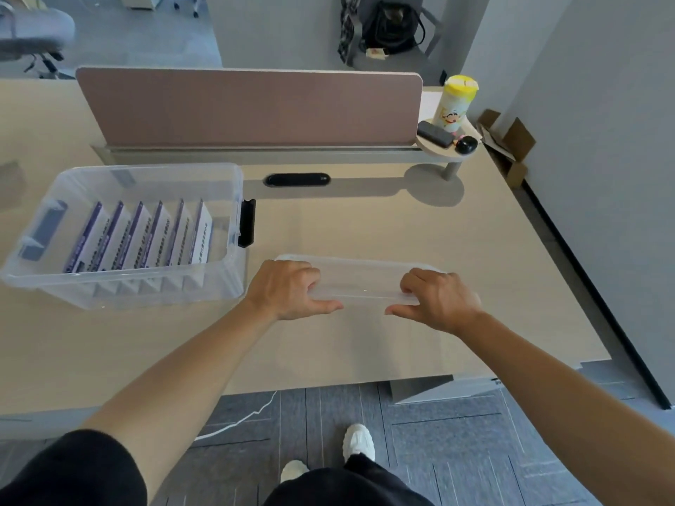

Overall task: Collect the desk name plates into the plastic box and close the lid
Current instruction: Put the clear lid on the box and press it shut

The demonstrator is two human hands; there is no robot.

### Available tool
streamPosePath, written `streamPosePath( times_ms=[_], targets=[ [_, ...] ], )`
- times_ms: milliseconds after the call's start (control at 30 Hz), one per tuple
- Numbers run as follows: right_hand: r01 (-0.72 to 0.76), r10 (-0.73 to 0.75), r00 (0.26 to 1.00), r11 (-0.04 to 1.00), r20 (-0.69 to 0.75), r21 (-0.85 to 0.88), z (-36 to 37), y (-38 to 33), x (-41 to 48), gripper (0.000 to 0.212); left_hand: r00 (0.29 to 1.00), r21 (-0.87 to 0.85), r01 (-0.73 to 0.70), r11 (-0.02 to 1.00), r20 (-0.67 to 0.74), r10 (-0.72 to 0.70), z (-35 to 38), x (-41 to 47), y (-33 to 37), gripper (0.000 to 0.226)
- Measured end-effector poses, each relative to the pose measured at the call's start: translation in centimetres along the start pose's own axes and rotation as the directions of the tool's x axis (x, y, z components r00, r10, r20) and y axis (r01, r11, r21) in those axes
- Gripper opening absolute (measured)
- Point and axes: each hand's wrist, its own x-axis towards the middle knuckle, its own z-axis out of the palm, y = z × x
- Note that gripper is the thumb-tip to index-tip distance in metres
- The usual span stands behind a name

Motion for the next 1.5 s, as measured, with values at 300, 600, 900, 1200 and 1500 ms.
streamPosePath(
  times_ms=[300, 600, 900, 1200, 1500],
  targets=[
    [0.166, -0.158, 0.930, 0.986, -0.332, -0.004, -4.0, 3.9, 5.6, 0.052, 0.950, 0.103, 0.017, 0.995, -0.311, 0.016, -5.3, 3.8, 0.7, 0.069],
    [0.375, -0.299, 0.761, 0.927, -0.575, 0.014, -5.7, -0.3, 13.9, 0.053, 0.838, 0.302, 0.130, 0.944, -0.543, 0.059, -11.5, 0.5, -3.5, 0.068],
    [0.457, -0.379, 0.727, 0.890, -0.572, -0.008, -3.9, -12.5, 20.0, 0.053, 0.815, 0.289, 0.257, 0.922, -0.578, -0.046, -13.5, -8.8, -13.3, 0.066],
    [0.416, -0.340, 0.750, 0.909, -0.568, 0.005, -2.8, -23.8, 24.5, 0.053, 0.779, 0.289, 0.243, 0.926, -0.627, -0.008, -17.2, -14.9, -23.2, 0.066],
    [0.413, -0.329, 0.744, 0.911, -0.581, 0.013, -0.9, -26.0, 28.8, 0.057, 0.772, 0.245, 0.202, 0.948, -0.635, 0.000, -17.7, -14.2, -28.8, 0.068]
  ],
)
